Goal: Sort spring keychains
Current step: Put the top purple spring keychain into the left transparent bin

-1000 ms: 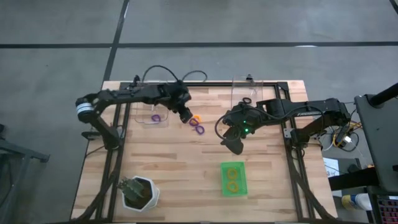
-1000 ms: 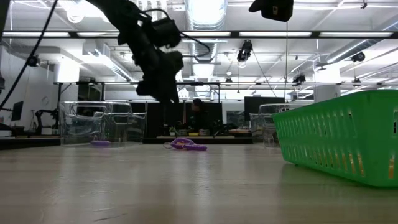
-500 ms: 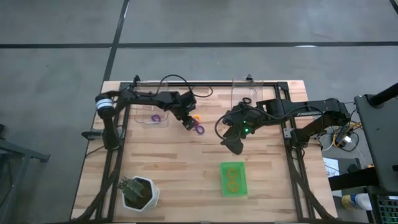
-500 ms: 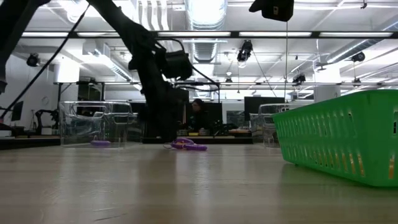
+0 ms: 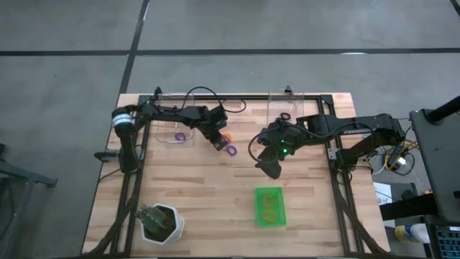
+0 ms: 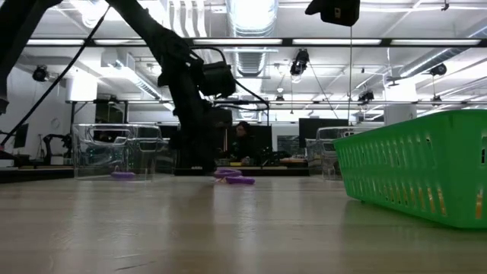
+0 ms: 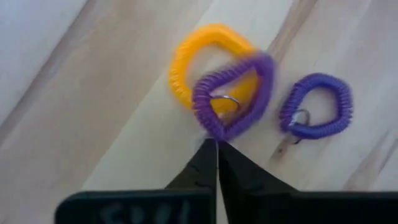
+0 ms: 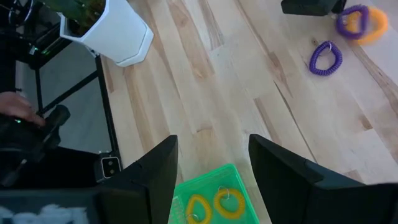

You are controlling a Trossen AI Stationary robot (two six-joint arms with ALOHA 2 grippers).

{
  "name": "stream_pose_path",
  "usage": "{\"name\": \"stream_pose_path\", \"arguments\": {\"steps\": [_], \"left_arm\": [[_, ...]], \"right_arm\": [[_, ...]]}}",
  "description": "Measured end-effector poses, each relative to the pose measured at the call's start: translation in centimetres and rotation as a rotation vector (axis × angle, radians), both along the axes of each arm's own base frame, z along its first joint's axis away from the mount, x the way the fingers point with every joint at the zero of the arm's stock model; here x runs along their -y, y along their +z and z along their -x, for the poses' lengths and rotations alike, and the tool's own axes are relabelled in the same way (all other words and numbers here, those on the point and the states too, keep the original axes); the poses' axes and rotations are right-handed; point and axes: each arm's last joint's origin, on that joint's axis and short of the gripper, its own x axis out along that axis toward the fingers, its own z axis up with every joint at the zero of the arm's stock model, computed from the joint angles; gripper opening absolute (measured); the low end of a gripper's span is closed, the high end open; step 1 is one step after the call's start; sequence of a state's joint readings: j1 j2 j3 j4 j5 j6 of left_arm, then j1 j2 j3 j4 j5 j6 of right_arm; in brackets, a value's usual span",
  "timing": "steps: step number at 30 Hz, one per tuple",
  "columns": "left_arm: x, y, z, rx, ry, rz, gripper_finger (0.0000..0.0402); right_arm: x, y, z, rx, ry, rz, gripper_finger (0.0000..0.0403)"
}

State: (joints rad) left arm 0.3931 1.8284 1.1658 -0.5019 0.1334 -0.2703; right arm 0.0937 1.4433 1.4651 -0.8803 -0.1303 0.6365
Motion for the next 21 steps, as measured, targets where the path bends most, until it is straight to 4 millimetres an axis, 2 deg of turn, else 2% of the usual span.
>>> {"name": "stream_pose_path", "arguments": {"steps": [9, 13, 18, 21], "left_arm": [[0.0, 4.5, 0.2, 0.109, -0.029, -0.046, 0.0], [-0.3, 5.8, 0.1, 0.159, 0.012, -0.049, 0.0], [-0.4, 4.4, -0.1, 0.114, 0.024, 0.02, 0.0003], [-0.1, 3.5, -0.5, 0.106, -0.003, 0.071, 0.0024]], "right_arm": [[0.0, 0.0, 0.0, -0.002, 0.002, 0.003, 0.0192], [0.0, 0.0, 0.0, -0.002, 0.003, 0.003, 0.0192], [0.0, 0.0, 0.0, -0.002, 0.003, 0.003, 0.0192], [0.0, 0.0, 0.0, -0.002, 0.002, 0.003, 0.0192]]}}
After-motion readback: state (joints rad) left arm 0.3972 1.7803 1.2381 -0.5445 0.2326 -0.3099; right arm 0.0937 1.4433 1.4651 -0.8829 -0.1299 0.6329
